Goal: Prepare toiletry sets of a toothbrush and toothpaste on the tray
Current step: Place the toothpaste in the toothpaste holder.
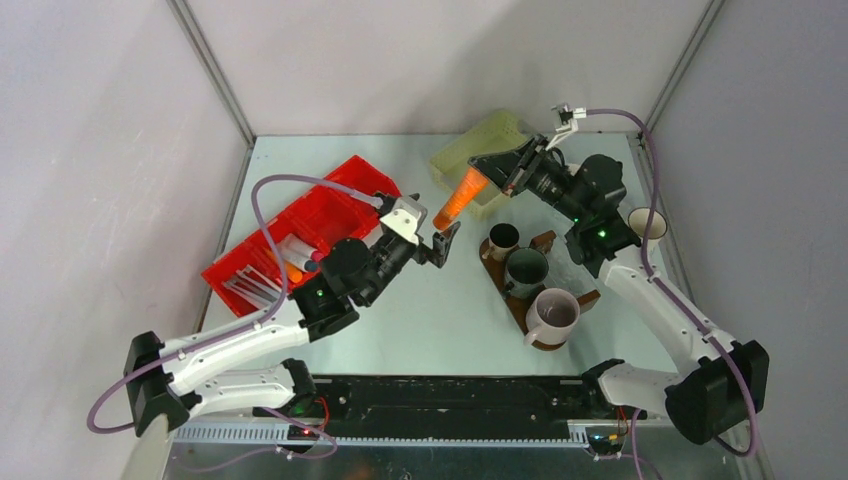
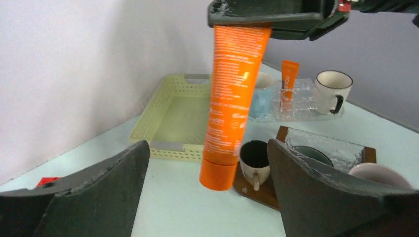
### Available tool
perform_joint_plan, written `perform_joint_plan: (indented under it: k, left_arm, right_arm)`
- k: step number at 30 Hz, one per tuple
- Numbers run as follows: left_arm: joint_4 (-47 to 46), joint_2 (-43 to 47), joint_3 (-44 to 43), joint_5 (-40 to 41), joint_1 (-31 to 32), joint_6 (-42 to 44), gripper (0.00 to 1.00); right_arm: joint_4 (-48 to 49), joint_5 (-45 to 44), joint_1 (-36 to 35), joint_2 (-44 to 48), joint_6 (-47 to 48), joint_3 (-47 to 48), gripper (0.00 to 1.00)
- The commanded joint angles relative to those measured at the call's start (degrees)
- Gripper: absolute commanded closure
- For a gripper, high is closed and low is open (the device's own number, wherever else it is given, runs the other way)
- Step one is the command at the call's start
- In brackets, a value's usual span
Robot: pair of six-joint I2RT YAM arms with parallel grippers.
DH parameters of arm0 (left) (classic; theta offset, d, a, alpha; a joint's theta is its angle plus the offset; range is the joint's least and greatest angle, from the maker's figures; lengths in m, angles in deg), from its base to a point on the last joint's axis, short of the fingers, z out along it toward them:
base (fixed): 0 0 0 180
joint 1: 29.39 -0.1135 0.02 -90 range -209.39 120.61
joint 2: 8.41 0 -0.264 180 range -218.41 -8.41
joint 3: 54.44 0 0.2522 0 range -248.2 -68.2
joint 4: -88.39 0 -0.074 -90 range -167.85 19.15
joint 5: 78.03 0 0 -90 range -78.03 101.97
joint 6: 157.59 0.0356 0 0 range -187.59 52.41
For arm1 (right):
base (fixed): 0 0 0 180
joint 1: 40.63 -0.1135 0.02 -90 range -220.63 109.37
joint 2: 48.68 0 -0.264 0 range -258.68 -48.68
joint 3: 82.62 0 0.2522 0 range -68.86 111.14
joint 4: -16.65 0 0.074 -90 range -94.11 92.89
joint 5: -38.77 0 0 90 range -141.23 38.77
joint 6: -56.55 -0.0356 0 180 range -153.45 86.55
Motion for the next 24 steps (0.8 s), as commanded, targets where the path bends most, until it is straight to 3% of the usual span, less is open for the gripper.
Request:
perform_joint_plan:
  k: [1,13,24]
  left_arm:
    - [0.05,2.24,-2.42,6.06,0.13,-0.38,0.02]
    - [16.95,11.55,-4.25,19.65,-3.2,-3.15,0.0]
    - [35.82,23.68,-2.28,19.34,-20.67,-11.22,0.0]
  right_arm:
    - [1.22,-1.42,0.87,3.5,8.51,2.2,1.0]
    - [-9.35,-6.17,13.0,10.91,31.53,2.15,1.0]
    - [-14.19,-13.07,25.73,12.42,49.7,1.9,1.0]
